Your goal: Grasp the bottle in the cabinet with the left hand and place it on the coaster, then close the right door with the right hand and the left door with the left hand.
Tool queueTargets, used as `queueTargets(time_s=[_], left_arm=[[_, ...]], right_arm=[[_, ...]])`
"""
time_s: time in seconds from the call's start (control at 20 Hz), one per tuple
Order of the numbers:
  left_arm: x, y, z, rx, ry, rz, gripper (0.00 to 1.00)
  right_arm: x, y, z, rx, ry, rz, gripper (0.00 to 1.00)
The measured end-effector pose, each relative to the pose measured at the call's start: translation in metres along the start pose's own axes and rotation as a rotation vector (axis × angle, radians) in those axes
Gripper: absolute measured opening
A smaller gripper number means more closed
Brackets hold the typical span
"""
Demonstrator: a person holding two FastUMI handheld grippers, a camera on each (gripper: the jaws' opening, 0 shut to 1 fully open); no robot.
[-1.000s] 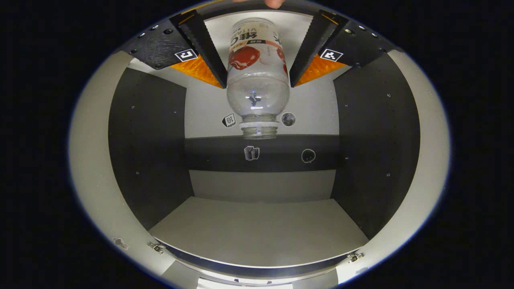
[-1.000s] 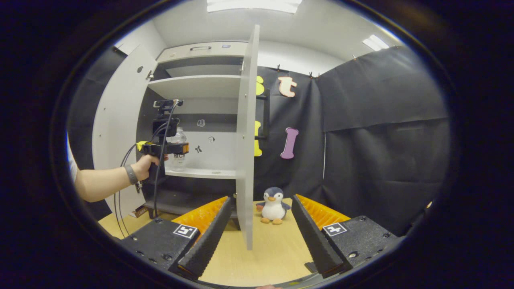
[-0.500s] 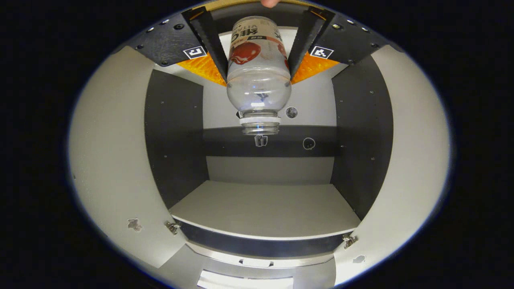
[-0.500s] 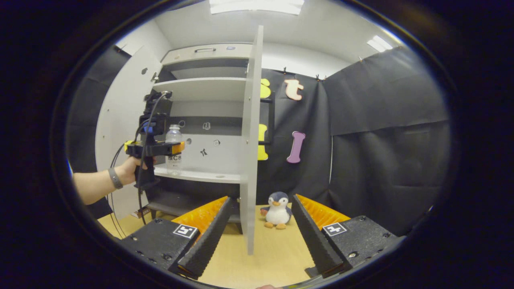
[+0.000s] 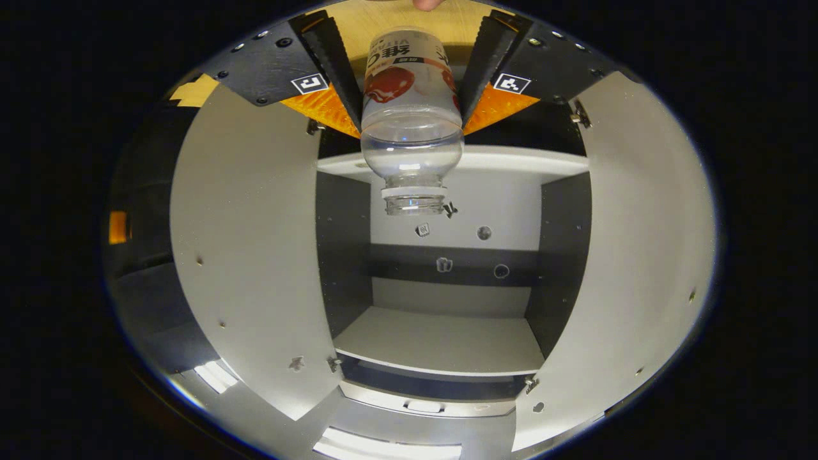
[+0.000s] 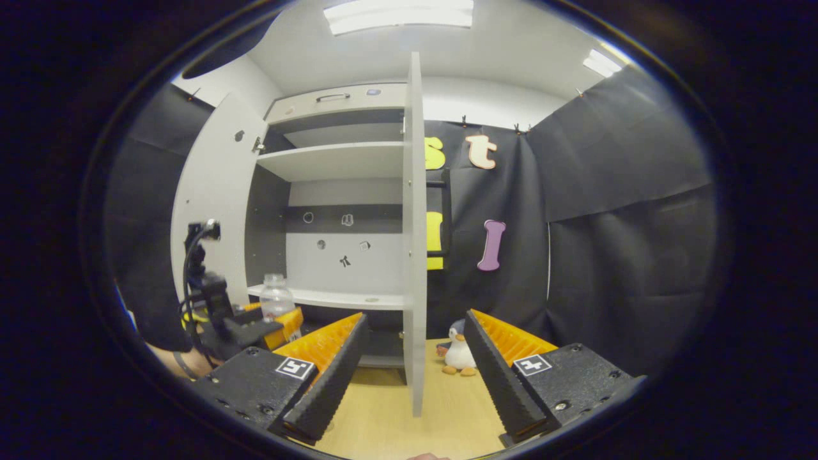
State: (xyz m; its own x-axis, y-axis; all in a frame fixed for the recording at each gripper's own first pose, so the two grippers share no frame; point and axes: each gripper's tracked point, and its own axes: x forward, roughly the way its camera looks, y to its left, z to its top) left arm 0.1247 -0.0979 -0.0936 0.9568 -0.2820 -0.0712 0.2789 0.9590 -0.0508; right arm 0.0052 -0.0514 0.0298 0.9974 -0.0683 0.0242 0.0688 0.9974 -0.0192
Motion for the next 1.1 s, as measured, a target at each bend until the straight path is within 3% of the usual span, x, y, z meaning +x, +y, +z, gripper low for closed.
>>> queueTargets(time_s=[0.05, 0.25, 0.4, 0.7, 0.95, 1.0, 1.1], left_arm=[[-0.012, -0.009, -0.023, 0.004, 0.021, 0.002, 0.78], [-0.048, -0.014, -0.092, 0.068, 0.089, 0.123, 0.78], [-0.065, -0.012, -0.122, 0.018, 0.112, 0.172, 0.78], [-0.074, -0.011, -0.146, -0.003, 0.087, 0.205, 0.78], [-0.086, -0.014, -0.168, -0.007, 0.114, 0.202, 0.78], [-0.086, -0.012, -0.169, 0.001, 0.108, 0.206, 0.78], [-0.086, -0.011, -0.171, 0.014, 0.102, 0.205, 0.79]], right_arm=[[0.000, -0.001, 0.003, -0.006, 0.000, 0.006, 0.94], [-0.004, -0.012, 0.012, -0.018, 0.007, -0.014, 0.98], [-0.008, -0.020, 0.021, -0.018, 0.002, -0.043, 0.98], [-0.017, -0.025, 0.021, -0.062, 0.048, -0.065, 0.98], [-0.013, -0.013, 0.018, -0.036, 0.074, -0.036, 0.98], [-0.012, -0.012, 0.018, -0.038, 0.075, -0.034, 0.94], [-0.012, -0.013, 0.018, -0.046, 0.076, -0.033, 0.98]])
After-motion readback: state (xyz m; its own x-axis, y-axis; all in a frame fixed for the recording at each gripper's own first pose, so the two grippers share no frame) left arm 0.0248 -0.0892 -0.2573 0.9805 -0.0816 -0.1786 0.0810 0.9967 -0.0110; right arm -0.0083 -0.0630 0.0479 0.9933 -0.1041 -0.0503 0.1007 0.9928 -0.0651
